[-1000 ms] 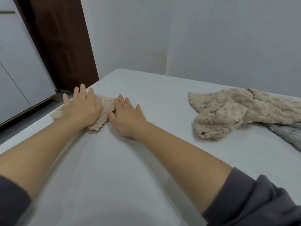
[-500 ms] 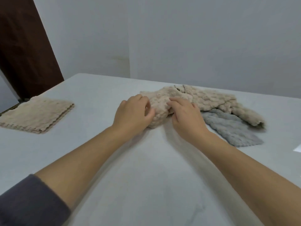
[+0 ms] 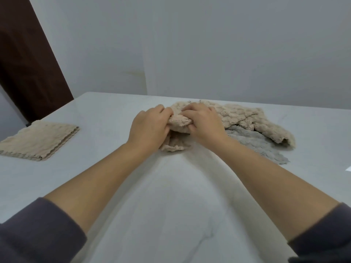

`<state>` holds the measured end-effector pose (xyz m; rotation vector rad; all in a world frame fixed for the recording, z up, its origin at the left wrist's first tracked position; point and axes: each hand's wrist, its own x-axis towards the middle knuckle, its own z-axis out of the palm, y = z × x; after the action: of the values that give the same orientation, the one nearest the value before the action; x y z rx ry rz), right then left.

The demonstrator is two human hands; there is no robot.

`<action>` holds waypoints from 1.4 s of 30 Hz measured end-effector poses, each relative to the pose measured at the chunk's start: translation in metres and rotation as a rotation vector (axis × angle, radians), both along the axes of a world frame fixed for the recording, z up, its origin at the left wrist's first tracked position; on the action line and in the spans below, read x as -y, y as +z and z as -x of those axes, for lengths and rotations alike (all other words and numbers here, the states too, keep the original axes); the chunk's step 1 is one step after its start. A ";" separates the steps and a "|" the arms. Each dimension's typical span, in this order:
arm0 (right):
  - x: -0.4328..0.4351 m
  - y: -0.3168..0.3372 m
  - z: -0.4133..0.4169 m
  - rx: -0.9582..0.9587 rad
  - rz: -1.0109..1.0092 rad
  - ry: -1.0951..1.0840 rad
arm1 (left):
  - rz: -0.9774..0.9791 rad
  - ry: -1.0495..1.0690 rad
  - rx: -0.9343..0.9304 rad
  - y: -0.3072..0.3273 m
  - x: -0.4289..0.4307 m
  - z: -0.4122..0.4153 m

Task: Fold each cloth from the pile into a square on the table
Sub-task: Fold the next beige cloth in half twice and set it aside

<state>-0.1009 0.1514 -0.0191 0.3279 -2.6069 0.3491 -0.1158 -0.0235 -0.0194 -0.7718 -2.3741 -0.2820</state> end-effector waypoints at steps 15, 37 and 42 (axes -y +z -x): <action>-0.046 0.029 -0.112 0.116 0.643 0.074 | -0.423 -0.021 0.329 0.005 0.085 -0.071; -0.045 -0.003 -0.151 0.503 0.277 -0.058 | -0.245 -0.060 0.560 -0.012 0.057 -0.127; -0.009 -0.045 -0.124 0.617 -0.009 -0.120 | 0.156 -0.021 0.613 -0.042 0.008 -0.099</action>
<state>0.0229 0.1607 -0.0639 0.0657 -3.2120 0.4522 -0.0166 -0.0316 -0.0616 -0.8744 -2.9933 -0.3885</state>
